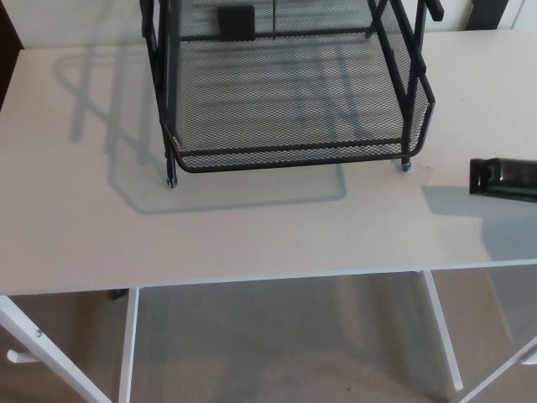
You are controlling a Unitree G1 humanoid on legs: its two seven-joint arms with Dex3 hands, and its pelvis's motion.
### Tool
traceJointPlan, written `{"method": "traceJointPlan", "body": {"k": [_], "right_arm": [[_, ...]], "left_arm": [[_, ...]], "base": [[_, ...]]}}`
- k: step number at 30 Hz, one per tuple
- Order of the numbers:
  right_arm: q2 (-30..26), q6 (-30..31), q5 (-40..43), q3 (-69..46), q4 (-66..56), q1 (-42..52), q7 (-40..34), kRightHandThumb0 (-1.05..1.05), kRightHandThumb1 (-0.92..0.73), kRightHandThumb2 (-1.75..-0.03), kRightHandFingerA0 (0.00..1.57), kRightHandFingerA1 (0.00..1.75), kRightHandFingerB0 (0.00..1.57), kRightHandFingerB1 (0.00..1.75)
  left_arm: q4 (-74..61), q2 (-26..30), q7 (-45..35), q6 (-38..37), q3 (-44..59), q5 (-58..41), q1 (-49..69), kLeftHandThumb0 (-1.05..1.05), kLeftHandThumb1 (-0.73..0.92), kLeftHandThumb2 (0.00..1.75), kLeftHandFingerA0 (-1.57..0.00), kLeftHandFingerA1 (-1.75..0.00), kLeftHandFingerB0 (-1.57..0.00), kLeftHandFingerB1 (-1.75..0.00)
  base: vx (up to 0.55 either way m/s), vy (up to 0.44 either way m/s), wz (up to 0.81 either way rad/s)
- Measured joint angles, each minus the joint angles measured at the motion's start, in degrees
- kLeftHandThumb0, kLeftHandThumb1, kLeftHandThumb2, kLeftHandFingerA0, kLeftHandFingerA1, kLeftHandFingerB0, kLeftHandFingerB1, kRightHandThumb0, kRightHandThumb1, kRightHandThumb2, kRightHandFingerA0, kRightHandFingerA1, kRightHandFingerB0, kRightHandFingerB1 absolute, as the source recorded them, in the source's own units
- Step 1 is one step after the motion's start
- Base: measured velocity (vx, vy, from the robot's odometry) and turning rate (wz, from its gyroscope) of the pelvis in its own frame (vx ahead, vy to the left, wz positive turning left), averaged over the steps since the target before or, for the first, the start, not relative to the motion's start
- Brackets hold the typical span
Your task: The robot walks towards a desk on which a file tray is kept in the middle and a stapler is kept to its right. The robot lifts the stapler using its right hand and places it on the file tray.
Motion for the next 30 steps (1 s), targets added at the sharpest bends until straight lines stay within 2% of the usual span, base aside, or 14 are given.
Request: {"method": "traceJointPlan", "body": {"k": [3, 4, 11, 12, 13, 16, 17, 18, 19, 20, 21, 25, 26, 30], "right_arm": [[-0.52, -0.03, 1.11, -0.76, -0.24, 0.07, 0.94, -0.19, -0.63, -1.02, 0.77, 1.68, 0.67, 1.38], [-0.62, -0.01, 1.52, -1.14, -0.60, 0.15, 1.45, -0.18, -0.60, -1.03, 0.79, 1.66, 0.72, 1.36], [-0.28, 0.09, 5.35, -5.58, -2.15, 0.10, 2.83, -0.23, -0.56, -1.10, 0.82, 1.74, 0.74, 1.47], [-0.22, 0.26, 5.84, -6.07, -2.25, -0.03, 3.05, -0.28, -0.48, -1.15, 1.15, 1.35, 0.96, 1.19], [-0.01, 0.37, 6.35, -6.77, -2.28, -0.29, 3.15, -0.22, -0.45, -1.23, 0.85, 1.75, 0.79, 1.48], [0.69, 0.45, 8.54, -9.41, -2.30, -1.92, 3.35, -0.26, -0.49, -1.19, 0.88, 1.75, 0.78, 1.46], [0.62, 0.09, 9.13, -9.99, -2.18, -2.37, 3.33, -0.23, -0.51, -1.13, 0.87, 1.54, 0.76, 1.47], [0.59, -0.15, 9.57, -10.49, -2.17, -2.68, 3.34, -0.19, -0.47, -1.16, 0.89, 1.53, 0.80, 1.45], [0.60, -0.25, 10.09, -11.01, -2.07, -3.14, 3.35, -0.17, -0.46, -1.21, 0.84, 1.62, 0.80, 1.44], [0.59, -0.32, 10.61, -11.39, -1.97, -3.76, 3.36, -0.17, -0.49, -1.14, 0.83, 1.72, 0.72, 1.47], [0.54, -0.53, 11.15, -11.73, -1.95, -4.47, 3.36, -0.22, -0.50, -1.14, 0.83, 1.75, 0.74, 1.56], [0.19, -0.82, 11.82, -11.64, -2.47, -6.72, 3.45, -0.20, -0.45, -1.22, 0.85, 1.75, 0.76, 1.59], [-0.06, -0.79, 11.88, -11.38, -2.81, -7.70, 3.57, -0.22, -0.45, -1.25, 0.87, 1.75, 0.77, 1.56], [-1.07, -0.46, 12.07, -10.52, -4.25, -11.25, 4.67, -0.18, -0.47, -1.22, 0.86, 1.71, 0.80, 1.47]], "left_arm": [[0.11, 0.02, 0.02, 0.00, 0.08, 0.00, 0.11, -0.51, 0.57, 0.99, -0.66, -0.70, -0.39, -0.56], [0.30, 0.02, 0.05, 0.00, 0.06, 0.02, 0.00, -0.55, 0.74, 0.62, -0.68, -0.55, -0.50, -0.45], [0.33, 0.15, 0.10, -0.08, 0.01, 0.07, 0.94, -0.54, 0.74, 0.61, -0.67, -0.54, -0.51, -0.45], [0.39, 0.21, 0.10, -0.09, 0.02, 0.07, 1.08, -0.55, 0.74, 0.61, -0.70, -0.55, -0.53, -0.45], [0.63, 0.27, 0.11, -0.09, -0.01, 0.10, 1.12, -0.55, 0.74, 0.62, -0.71, -0.56, -0.52, -0.45], [1.00, 0.47, 0.12, -0.19, -0.18, 0.31, 1.66, -0.54, 0.75, 0.62, -0.70, -0.56, -0.53, -0.46], [1.05, 0.56, 0.11, -0.26, -0.16, 0.33, 1.87, -0.54, 0.75, 0.62, -0.70, -0.56, -0.52, -0.46], [1.21, 0.66, 0.11, -0.35, -0.16, 0.38, 1.97, -0.55, 0.75, 0.62, -0.71, -0.56, -0.52, -0.45], [1.50, 0.73, 0.11, -0.58, -0.17, 0.44, 2.03, -0.55, 0.74, 0.62, -0.72, -0.56, -0.52, -0.45], [1.85, 0.79, 0.11, -0.68, -0.17, 0.48, 2.03, -0.55, 0.75, 0.62, -0.72, -0.56, -0.52, -0.45], [2.19, 0.84, 0.11, -0.71, -0.19, 0.56, 1.99, -0.53, 0.59, 1.00, -0.68, -0.71, -0.41, -0.57], [3.19, 0.97, 0.11, -0.93, -0.09, 0.72, 1.59, -0.54, 0.59, 1.00, -0.68, -0.70, -0.42, -0.57], [3.38, 1.00, 0.11, -1.13, -0.10, 0.82, 1.42, -0.54, 0.74, 0.62, -0.71, -0.57, -0.53, -0.46], [2.58, 1.01, 0.14, -1.26, -0.23, 1.15, 1.97, -0.57, 0.74, 0.62, -0.75, -0.57, -0.54, -0.47]], "base": [[0.00, 0.000, 0.00], [0.00, 0.000, 0.00], [0.00, 0.000, 0.00], [0.00, 0.000, 0.00], [0.00, 0.000, 0.00], [0.00, 0.000, 0.00], [0.00, 0.000, 0.00], [0.00, 0.000, 0.00], [0.00, 0.000, 0.00], [0.00, 0.000, 0.00], [0.00, 0.000, 0.00], [0.00, 0.000, 0.00], [0.00, 0.000, 0.00], [0.00, 0.000, 0.00]]}}
